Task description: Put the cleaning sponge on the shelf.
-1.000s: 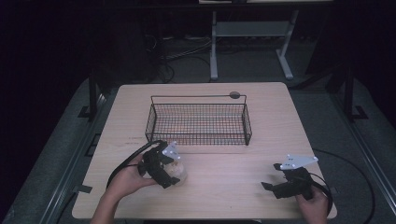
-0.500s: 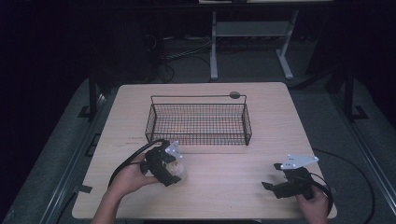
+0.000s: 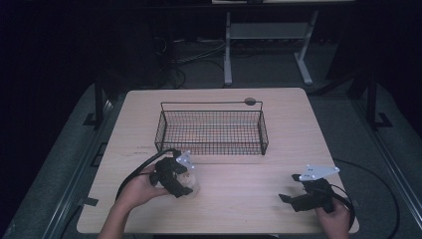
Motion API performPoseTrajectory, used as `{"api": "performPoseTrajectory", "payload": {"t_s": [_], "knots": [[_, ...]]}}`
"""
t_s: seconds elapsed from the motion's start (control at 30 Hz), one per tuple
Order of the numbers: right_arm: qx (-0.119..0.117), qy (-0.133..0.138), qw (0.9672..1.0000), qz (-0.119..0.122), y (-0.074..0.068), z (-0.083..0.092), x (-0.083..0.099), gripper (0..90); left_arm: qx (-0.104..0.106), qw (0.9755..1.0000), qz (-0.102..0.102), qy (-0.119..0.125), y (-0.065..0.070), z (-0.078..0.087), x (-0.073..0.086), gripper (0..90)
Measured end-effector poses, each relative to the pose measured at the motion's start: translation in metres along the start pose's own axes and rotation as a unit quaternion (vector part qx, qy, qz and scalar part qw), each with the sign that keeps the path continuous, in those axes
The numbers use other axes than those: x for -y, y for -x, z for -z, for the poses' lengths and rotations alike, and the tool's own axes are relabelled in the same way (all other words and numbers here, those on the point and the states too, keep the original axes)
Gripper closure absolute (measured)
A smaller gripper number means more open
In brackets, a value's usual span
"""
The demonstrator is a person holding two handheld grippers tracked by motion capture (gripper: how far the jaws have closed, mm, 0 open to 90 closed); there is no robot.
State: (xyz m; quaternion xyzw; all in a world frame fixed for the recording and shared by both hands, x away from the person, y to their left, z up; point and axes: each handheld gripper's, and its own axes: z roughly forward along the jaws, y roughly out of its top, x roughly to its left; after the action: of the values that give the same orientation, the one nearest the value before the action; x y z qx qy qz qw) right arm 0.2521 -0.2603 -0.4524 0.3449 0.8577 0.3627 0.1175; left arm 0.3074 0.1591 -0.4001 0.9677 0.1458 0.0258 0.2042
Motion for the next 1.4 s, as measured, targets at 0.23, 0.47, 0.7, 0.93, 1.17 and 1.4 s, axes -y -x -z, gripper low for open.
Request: {"api": "performPoseTrajectory", "payload": {"t_s": [0.23, 0.47, 0.7, 0.93, 1.17, 1.4], "knots": [[0.001, 0.0, 1.0, 0.0, 0.001, 0.0, 0.0, 14.2, 0.002, 1.0, -0.001, 0.003, 0.002, 0.003, -0.001, 29.8], [-0.001, 0.001, 1.0, -0.001, 0.002, 0.0, 0.0, 14.2, 0.007, 0.9999, -0.002, 0.007, -0.001, 0.008, -0.005, 29.8], [-0.001, -0.002, 1.0, -0.002, 0.002, -0.002, -0.001, 14.2, 0.008, 0.9999, -0.007, 0.006, -0.004, 0.011, -0.013, 29.8], [-0.002, 0.001, 1.0, 0.0, 0.001, -0.002, -0.001, 14.2, 0.01, 0.9999, -0.009, 0.006, -0.008, 0.017, -0.02, 29.8], [-0.004, 0.0, 1.0, -0.002, 0.001, -0.003, -0.002, 14.2, 0.013, 0.9998, -0.009, 0.013, -0.015, 0.028, -0.028, 29.8], [-0.006, 0.0, 1.0, 0.003, -0.002, -0.003, -0.004, 14.2, 0.014, 0.9998, -0.012, 0.009, -0.019, 0.036, -0.036, 29.8]]}}
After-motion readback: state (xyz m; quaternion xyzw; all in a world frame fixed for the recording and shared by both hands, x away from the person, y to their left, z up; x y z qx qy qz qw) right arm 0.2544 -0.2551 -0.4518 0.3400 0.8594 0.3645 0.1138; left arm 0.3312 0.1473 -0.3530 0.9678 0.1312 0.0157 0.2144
